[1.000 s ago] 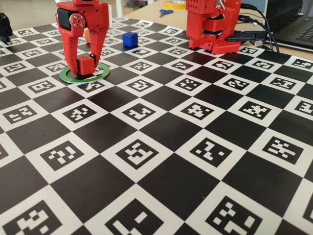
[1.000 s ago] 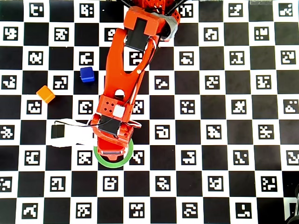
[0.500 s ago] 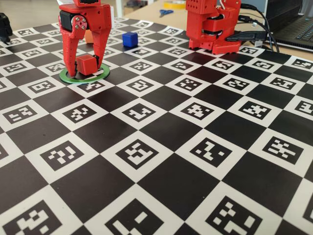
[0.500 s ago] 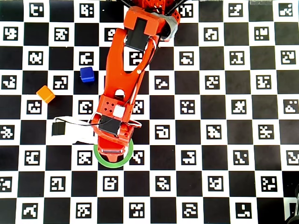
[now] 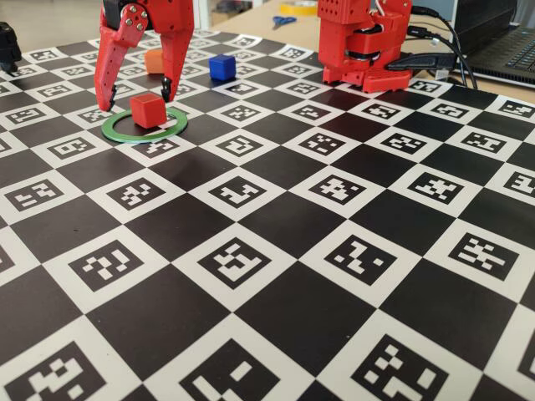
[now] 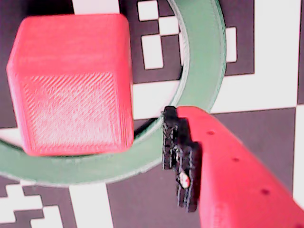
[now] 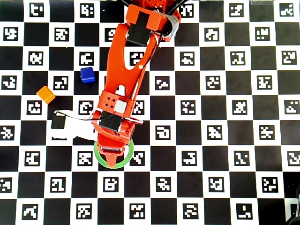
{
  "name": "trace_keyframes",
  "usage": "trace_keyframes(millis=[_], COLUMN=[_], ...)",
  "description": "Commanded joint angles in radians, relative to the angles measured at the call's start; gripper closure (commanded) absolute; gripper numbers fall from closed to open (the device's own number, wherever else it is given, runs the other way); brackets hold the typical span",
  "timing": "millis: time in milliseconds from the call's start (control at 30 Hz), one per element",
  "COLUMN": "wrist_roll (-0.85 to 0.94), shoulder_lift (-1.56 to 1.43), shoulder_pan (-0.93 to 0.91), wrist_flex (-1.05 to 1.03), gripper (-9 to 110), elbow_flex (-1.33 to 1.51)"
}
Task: Grab the red cube then put it in the green circle then put the blue cube on top and finally the orange cube on top
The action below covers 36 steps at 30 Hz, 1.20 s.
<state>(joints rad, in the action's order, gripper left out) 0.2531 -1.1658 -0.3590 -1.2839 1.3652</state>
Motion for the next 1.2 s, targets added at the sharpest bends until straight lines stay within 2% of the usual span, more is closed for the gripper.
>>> trace_keyframes(millis=[0, 467, 1167], wrist_roll=[0.005, 0.123, 0.578], shoulder_lift=[-0.169, -0.502, -0.736], shoulder_pan=[-0.002, -0.069, -0.420], wrist_flex=[-0.078, -0.399, -0.298], gripper=[58, 58, 58], elbow_flex=[-0.117, -0.124, 0.290])
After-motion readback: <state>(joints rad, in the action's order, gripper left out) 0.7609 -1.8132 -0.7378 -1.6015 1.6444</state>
